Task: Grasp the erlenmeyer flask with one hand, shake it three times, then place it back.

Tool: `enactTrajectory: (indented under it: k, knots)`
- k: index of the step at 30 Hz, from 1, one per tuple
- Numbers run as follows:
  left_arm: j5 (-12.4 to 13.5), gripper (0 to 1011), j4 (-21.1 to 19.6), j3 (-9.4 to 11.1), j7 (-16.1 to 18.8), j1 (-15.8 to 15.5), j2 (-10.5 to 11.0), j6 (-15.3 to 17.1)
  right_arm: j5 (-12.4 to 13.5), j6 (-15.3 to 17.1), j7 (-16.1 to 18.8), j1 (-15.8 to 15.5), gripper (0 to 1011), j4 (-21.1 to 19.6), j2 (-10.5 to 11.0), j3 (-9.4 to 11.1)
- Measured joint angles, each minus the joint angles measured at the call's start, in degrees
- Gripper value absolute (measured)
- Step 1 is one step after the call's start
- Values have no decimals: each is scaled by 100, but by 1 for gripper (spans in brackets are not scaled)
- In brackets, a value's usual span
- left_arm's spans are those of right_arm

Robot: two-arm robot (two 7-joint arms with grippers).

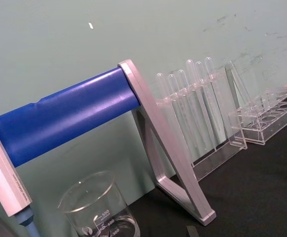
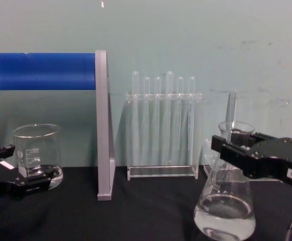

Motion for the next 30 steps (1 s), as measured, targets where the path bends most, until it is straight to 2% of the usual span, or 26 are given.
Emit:
enactTrajectory:
  k: [11, 30]
  knots:
    - [0, 1001, 0, 0, 0, 0, 0, 0, -11, -119, 20, -30, 456, 171, -3, -63]
    - [0, 1001, 0, 0, 0, 0, 0, 0, -50, -126, 25, -68, 453, 347, -42, -139]
